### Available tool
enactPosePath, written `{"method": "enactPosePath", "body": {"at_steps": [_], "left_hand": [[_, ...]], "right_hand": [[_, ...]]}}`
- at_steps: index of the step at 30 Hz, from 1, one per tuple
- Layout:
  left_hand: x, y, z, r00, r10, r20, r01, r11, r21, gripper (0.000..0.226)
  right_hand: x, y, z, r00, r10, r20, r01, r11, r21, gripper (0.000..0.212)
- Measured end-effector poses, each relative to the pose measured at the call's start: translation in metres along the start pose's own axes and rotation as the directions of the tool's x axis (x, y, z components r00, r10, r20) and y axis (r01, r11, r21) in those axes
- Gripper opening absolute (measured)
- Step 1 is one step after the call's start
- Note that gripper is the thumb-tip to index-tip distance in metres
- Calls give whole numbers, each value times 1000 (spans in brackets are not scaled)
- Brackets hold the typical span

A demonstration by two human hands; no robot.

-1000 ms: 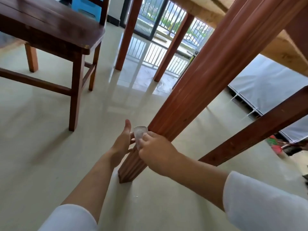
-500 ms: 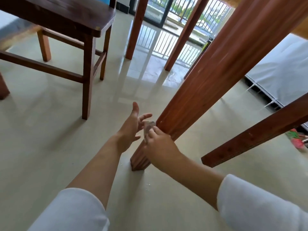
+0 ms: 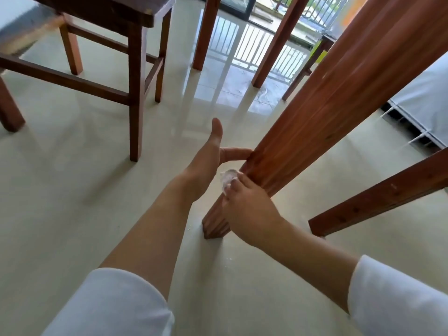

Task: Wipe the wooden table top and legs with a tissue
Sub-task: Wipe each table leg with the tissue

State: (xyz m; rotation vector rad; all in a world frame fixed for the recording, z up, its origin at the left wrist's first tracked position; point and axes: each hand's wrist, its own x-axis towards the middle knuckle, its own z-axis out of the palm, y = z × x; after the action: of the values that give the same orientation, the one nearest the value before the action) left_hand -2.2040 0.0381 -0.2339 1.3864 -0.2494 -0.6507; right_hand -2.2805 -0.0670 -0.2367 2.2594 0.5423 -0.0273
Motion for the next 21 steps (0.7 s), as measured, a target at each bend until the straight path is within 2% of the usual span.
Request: {"method": "enactPosePath", "body": {"at_steps": [2,3,6,9,11,13,14,16,17,19,21], "left_hand": [[3,-4,0,1000,20,2,-19,1000,-10,93],[5,-5,-1,1000,25,4,-25,1000,-18,93],[9,-6,-3,1000,19,-8,-19,999,-30,92],[10,-3,-4,999,18,-45,-21,997,-74,89],[9,-1,-3,999,29,-42,-32,997,-69,90],[8,-1,-3,999,24,-32,-26,998,-64,91],[8,-1,-4,1000,18,-23,-20,998,-56,92],[7,-6,-5,999,2,-40,-3,1000,-24,94],[6,-9,-7,998,-10,-56,9,1000,-15,93],[5,-13,-7,998,-27,-64,25,999,-33,89],[4,-13,-6,998,-20,-63,18,999,-32,89]], "right_hand": [[16,-25,12,984,-116,133,96,985,144,18],[20,-27,15,979,-156,134,132,977,170,18],[9,-1,8,993,-75,-94,80,996,49,15],[-12,46,-14,936,32,-351,23,988,152,10],[-15,73,-37,912,128,-389,-31,969,245,15],[-12,75,-41,923,141,-358,-83,982,171,11],[-9,64,-35,938,134,-320,-108,989,98,17],[-1,33,-20,957,54,-285,-46,998,35,36],[5,15,-8,973,-16,-229,23,999,29,37],[18,-19,22,994,-112,-16,113,988,101,29],[29,-47,50,984,-127,124,92,963,255,23]]}}
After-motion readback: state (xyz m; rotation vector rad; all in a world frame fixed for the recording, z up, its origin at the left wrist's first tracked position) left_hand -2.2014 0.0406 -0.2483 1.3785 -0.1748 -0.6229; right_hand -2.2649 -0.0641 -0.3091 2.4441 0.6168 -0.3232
